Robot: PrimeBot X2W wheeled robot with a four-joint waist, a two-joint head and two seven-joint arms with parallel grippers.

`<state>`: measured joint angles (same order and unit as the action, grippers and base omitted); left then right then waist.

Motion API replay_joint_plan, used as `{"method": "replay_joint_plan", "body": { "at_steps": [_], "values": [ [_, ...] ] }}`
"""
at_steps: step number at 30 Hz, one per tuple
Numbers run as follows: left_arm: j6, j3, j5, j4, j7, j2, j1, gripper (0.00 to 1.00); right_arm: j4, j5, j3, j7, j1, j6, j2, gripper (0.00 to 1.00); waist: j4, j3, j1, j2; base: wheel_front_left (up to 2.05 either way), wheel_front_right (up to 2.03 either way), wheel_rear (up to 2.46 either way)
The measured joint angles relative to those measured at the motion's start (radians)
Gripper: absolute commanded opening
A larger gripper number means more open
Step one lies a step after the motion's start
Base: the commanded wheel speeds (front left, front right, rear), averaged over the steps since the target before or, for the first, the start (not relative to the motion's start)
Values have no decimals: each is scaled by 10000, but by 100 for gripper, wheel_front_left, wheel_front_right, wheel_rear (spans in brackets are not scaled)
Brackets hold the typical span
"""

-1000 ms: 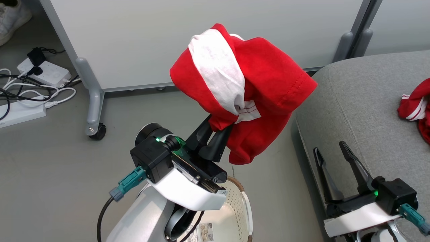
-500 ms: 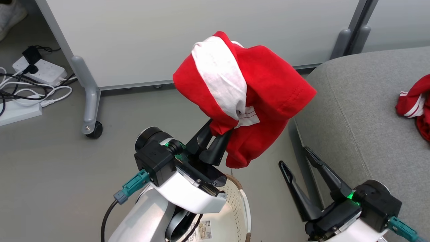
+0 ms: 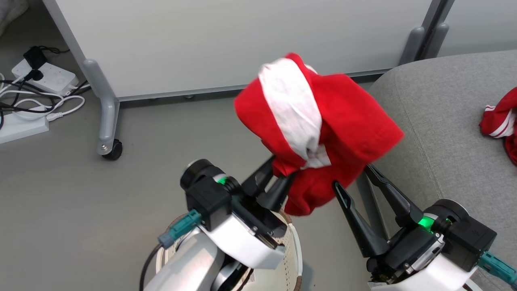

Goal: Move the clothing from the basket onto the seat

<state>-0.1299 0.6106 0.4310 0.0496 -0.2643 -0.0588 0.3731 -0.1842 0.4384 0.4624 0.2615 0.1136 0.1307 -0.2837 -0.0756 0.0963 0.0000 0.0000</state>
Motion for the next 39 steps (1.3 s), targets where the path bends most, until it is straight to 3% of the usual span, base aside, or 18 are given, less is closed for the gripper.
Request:
{"method": "replay_joint_plan", "body": {
  "at_steps": [11, 23, 24, 25, 26, 39],
  "values": [
    [6, 1818, 454, 704, -2, -372, 235, 0, 723, -895, 240, 0, 217, 0, -38, 100, 149, 33, 0, 0, 0, 0, 0],
    [4, 2966, 865, 882, -6, -451, 554, 0, 1421, -1137, 832, -6, 499, -15, -67, 100, 195, 44, 0, 0, 0, 0, 0],
    [2, 3080, 888, 918, -2, -449, 634, 0, 1503, -1043, 1012, -6, 555, -12, -63, 75, 199, 28, 0, 0, 0, 0, 0],
    [2, 3110, 886, 932, -2, -437, 634, 0, 1505, -1039, 1076, -6, 585, -12, -31, 23, 199, 24, -1, 0, 0, 0, 0],
    [2, 3110, 886, 932, -2, -437, 634, 0, 1505, -1039, 1076, -6, 585, -12, -31, 0, 199, 24, -1, 0, 0, 0, 0],
    [-8, 2928, 802, 1120, -19, -316, 615, 0, 1436, -842, 876, -17, 536, -12, 79, 0, 222, 9, 0, 0, 0, 0, 0]
  ]
}}
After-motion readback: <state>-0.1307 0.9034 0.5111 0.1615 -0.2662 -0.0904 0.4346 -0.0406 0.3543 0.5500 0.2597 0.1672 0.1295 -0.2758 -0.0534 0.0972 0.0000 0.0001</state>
